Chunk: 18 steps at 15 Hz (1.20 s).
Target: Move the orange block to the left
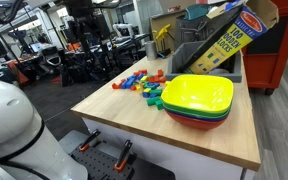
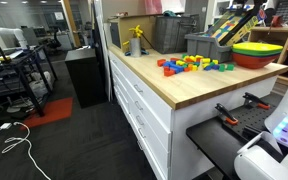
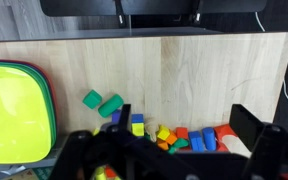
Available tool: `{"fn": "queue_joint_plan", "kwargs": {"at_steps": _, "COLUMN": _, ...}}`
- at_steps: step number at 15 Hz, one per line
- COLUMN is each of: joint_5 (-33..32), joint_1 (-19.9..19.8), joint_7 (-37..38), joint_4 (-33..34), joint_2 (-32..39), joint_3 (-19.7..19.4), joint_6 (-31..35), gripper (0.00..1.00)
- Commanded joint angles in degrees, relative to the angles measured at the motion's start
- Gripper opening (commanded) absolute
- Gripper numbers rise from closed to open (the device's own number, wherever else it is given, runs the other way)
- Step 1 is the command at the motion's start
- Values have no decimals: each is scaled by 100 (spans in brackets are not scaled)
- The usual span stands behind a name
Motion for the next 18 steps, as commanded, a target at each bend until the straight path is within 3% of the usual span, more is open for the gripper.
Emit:
{"fn": "queue_joint_plan", "kwargs": {"at_steps": 1, "joint_5": -4, "joint_1": 7, "joint_7": 4, "joint_4": 13, "joint_2": 5, "joint_3": -6, "joint_6": -13, "gripper": 100}}
{"fn": "queue_joint_plan", "kwargs": {"at_steps": 7, "joint_5": 29, "joint_1": 51, "joint_7": 47, "joint_4": 116, "joint_2": 232, "joint_3": 34, "joint_6": 98, "gripper": 100}}
{"fn": "queue_joint_plan", "kwargs": {"at_steps": 12, "joint_5": 172, "joint_1": 138, "joint_7": 279, "joint_4": 169, "joint_2": 505, "joint_3": 287, "joint_6": 344, "gripper": 100}}
{"fn": "queue_joint_plan", "kwargs": {"at_steps": 18, "joint_5": 645, "joint_1": 300, "joint_7": 1635, "joint_4": 630, "joint_2": 1516, "joint_3": 1162, "joint_6": 1030, "gripper": 100}}
